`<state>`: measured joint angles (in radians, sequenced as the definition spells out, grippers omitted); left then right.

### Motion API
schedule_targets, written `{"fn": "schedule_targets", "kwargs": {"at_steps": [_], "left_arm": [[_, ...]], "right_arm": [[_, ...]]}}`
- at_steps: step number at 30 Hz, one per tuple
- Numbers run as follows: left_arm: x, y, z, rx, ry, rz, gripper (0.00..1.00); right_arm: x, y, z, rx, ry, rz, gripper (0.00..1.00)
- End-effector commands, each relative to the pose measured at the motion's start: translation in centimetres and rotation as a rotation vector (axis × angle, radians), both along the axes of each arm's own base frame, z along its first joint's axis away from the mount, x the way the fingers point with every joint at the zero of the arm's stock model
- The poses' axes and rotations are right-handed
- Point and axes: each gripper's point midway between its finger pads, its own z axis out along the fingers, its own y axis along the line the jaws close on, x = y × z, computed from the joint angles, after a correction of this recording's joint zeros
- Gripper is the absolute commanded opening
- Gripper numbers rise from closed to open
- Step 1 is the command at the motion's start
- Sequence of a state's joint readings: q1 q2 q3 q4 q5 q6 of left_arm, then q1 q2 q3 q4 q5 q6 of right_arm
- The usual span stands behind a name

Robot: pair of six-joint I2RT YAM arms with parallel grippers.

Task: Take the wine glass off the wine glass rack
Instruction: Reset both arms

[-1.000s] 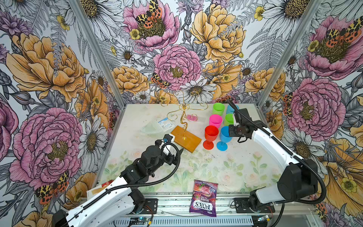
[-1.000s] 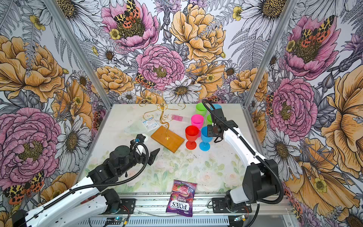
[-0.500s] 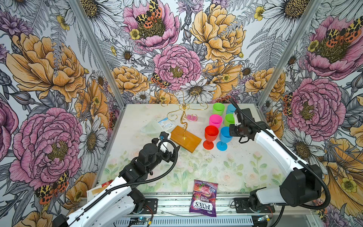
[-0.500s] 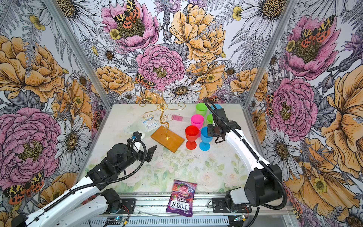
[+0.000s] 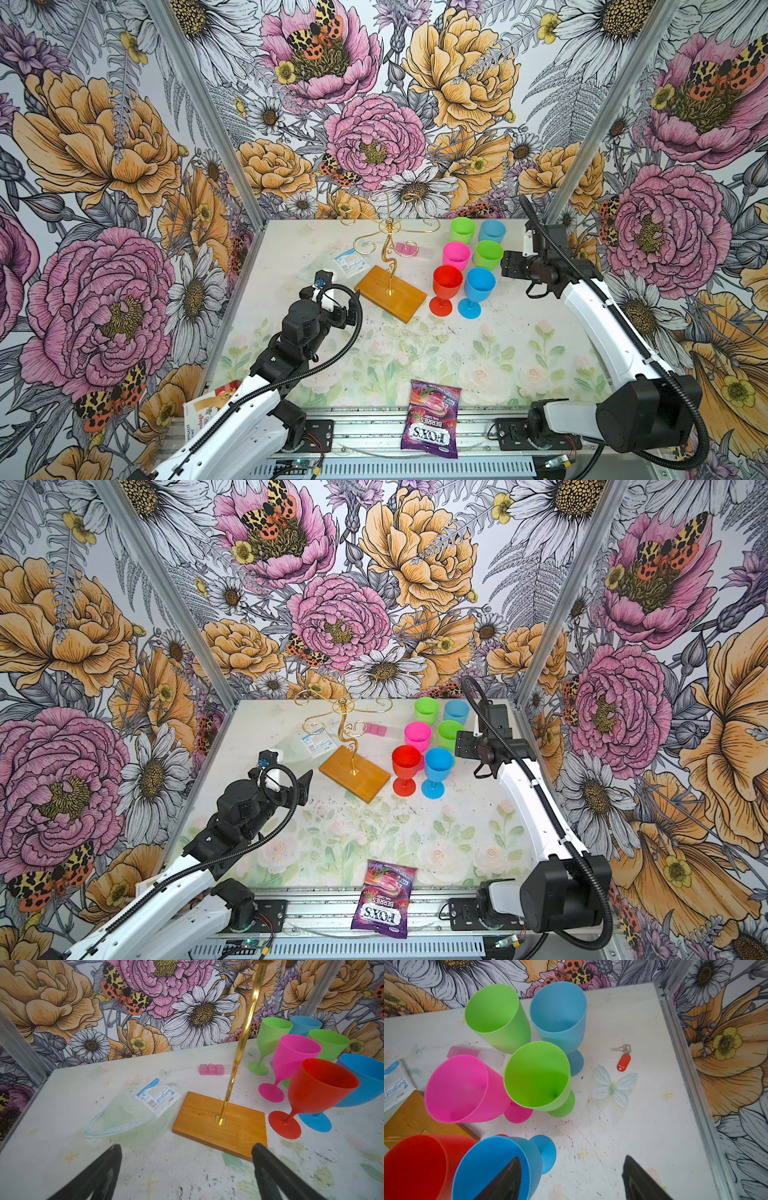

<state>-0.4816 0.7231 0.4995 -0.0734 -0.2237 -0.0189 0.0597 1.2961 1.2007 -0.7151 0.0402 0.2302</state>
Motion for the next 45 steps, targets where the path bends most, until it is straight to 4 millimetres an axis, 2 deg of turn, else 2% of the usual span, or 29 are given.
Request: {"fn": "schedule_targets", "kwargs": {"at_steps": [1, 7, 13, 19, 25, 28, 32, 40, 42, 45], "left_arm": [[1.4, 2.0, 0.2, -0.038, -0.045, 0.098, 0.99], [3.0, 4.5, -0.9, -0.055, -0.089, 0.185, 0.99], [4.5, 6.9, -2.9, -0.048, -0.082, 0.259, 0.99], [6.0, 8.3, -3.5, -0.048, -0.069, 0.284, 0.99], [7.0, 10.3, -7.1, -0.029, -0.061, 0.332, 0.99], [7.7, 10.6, -7.1, -0.044, -0.095, 0.324, 0.99], [8.8, 11.4, -7.5, -0.034, -0.074, 0.339, 0.99], [9.2, 13.3, -7.3, -0.064, -0.101, 0.384, 0.99], [9.1, 13.4, -7.5, -0.059, -0.127, 0.384, 0.99], [9.3, 13.3, -9.0, -0.068, -0.162, 0.372, 0.99]], "right_arm": [[0.4, -1.0, 1.1, -0.014, -0.106, -0.018, 0.85], [1.3, -2.9, -0.5, -0.047, -0.250, -0.097, 0.90], [0.3, -4.0, -3.9, -0.057, -0.317, -0.144, 0.91], [-0.2, -5.0, -6.7, -0.051, -0.382, -0.163, 0.92], [0.9, -5.6, -8.3, -0.060, -0.428, -0.180, 0.93], [1.2, -6.0, -9.4, -0.079, -0.437, -0.190, 0.93], [1.5, -6.3, -9.6, -0.080, -0.470, -0.192, 0.94], [3.3, -6.4, -9.7, -0.095, -0.467, -0.161, 0.94], [3.4, -6.5, -9.9, -0.101, -0.475, -0.160, 0.94], [3.6, -6.2, -10.2, -0.101, -0.477, -0.139, 0.95]]}}
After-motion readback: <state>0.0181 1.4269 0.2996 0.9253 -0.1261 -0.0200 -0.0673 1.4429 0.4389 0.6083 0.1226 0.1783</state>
